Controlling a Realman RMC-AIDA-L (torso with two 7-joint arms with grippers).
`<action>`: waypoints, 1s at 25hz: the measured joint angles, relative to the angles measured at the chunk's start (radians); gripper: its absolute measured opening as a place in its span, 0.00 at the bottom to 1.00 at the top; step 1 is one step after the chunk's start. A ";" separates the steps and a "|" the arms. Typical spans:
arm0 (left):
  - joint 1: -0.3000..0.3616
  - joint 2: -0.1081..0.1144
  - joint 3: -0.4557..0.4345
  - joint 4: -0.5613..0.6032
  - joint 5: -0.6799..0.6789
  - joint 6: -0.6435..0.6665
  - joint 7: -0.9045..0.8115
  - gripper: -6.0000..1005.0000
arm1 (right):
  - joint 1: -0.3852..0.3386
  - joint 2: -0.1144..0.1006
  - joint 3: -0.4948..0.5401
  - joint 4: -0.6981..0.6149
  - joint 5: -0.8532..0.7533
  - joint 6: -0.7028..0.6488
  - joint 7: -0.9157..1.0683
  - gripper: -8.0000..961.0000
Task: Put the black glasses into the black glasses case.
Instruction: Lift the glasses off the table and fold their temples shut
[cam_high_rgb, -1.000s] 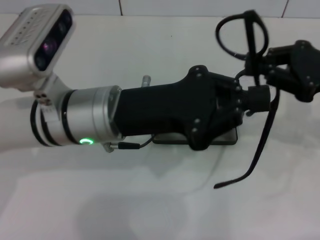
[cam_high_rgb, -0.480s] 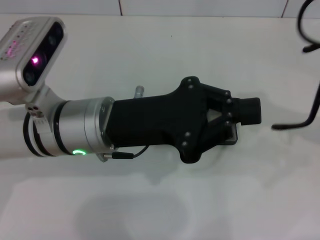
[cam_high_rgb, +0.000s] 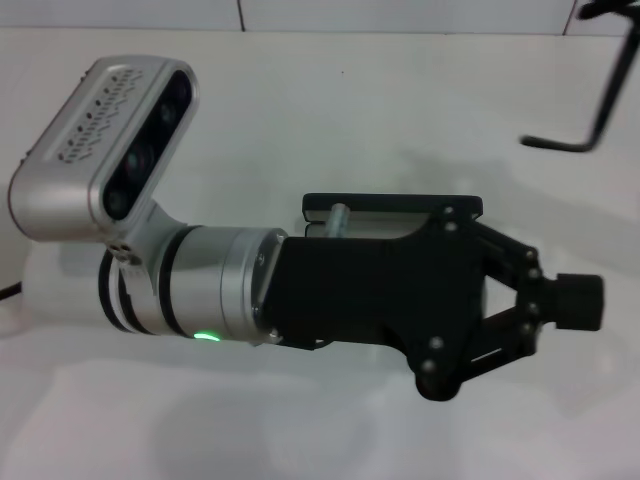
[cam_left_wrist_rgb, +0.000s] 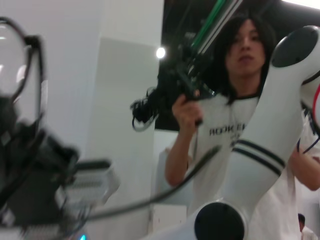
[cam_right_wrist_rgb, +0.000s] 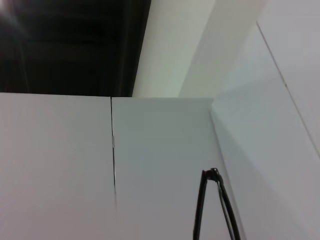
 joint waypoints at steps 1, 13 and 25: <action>-0.002 0.000 0.031 0.000 -0.035 -0.001 0.023 0.04 | 0.015 -0.001 -0.013 0.036 0.000 0.004 -0.023 0.12; 0.016 0.000 0.080 -0.029 -0.217 -0.009 0.098 0.04 | 0.052 0.011 -0.273 0.129 0.004 0.143 -0.161 0.12; 0.021 0.000 0.081 -0.116 -0.318 -0.012 0.102 0.04 | 0.044 0.010 -0.323 0.143 -0.001 0.179 -0.164 0.12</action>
